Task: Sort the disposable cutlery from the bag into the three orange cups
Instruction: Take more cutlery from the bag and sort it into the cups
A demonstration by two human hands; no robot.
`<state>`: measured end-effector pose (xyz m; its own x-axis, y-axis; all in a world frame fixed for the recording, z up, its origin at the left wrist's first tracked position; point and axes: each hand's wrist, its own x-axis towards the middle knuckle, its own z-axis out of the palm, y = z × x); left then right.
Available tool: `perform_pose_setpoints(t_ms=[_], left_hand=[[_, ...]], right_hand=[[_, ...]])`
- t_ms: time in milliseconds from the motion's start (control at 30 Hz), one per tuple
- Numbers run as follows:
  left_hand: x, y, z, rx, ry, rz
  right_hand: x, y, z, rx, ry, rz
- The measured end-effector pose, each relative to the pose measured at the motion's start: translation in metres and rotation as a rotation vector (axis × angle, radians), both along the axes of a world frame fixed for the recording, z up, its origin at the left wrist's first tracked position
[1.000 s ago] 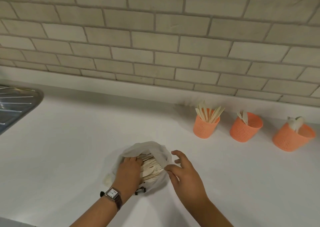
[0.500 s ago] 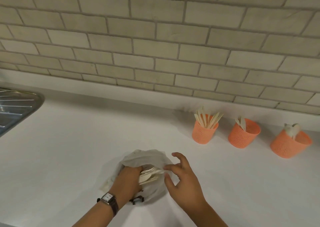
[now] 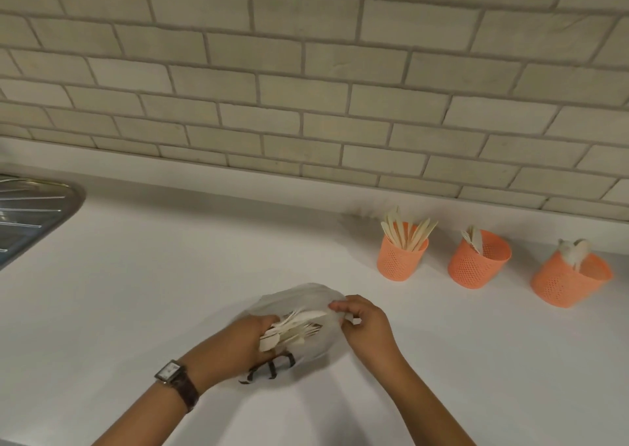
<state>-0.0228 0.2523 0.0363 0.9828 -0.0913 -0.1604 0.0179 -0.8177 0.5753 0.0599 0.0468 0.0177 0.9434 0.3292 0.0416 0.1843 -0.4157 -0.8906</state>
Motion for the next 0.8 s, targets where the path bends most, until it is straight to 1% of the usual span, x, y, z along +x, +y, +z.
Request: perform_pose_setpoints(t_ms=[67,133,200,267,300,367,433,500,567,667,733,800], left_hand=[[-0.001,-0.001,0.014,-0.134,-0.016,0.039],[-0.001,-0.008,0.030,-0.297,-0.064,0.133],[0.001,-0.017,0.046,-0.411,-0.110,0.235],[0.004,-0.029,0.061,-0.548,-0.125,0.291],[0.005,-0.036,0.067,-0.655,-0.120,0.295],[0.007,-0.052,0.074,-0.937,-0.070,0.311],[0.012,-0.073,0.076,-1.205,0.041,0.323],[0.015,-0.093,0.074,-1.377,0.158,0.324],[0.021,-0.114,0.070,-1.427,0.269,0.292],[0.028,-0.143,0.063,-1.377,0.368,0.257],[0.034,-0.164,0.058,-1.342,0.404,0.269],[0.041,-0.184,0.051,-1.292,0.417,0.315]], right_hand=[[0.000,-0.001,0.001,-0.008,0.016,0.010],[-0.002,-0.002,0.005,0.003,0.042,0.040],[-0.005,-0.005,0.011,0.019,0.053,0.059],[-0.009,-0.009,0.018,0.038,0.039,0.042],[-0.013,-0.012,0.023,0.049,0.020,0.019],[-0.021,-0.020,0.033,0.082,-0.014,-0.029],[-0.030,-0.031,0.044,0.140,-0.016,-0.080],[-0.038,-0.042,0.055,0.224,0.028,-0.125],[-0.046,-0.055,0.063,0.319,0.062,-0.187],[-0.053,-0.078,0.073,0.389,0.041,-0.291],[-0.055,-0.097,0.075,0.348,0.018,-0.311],[-0.056,-0.114,0.073,0.234,-0.007,-0.282]])
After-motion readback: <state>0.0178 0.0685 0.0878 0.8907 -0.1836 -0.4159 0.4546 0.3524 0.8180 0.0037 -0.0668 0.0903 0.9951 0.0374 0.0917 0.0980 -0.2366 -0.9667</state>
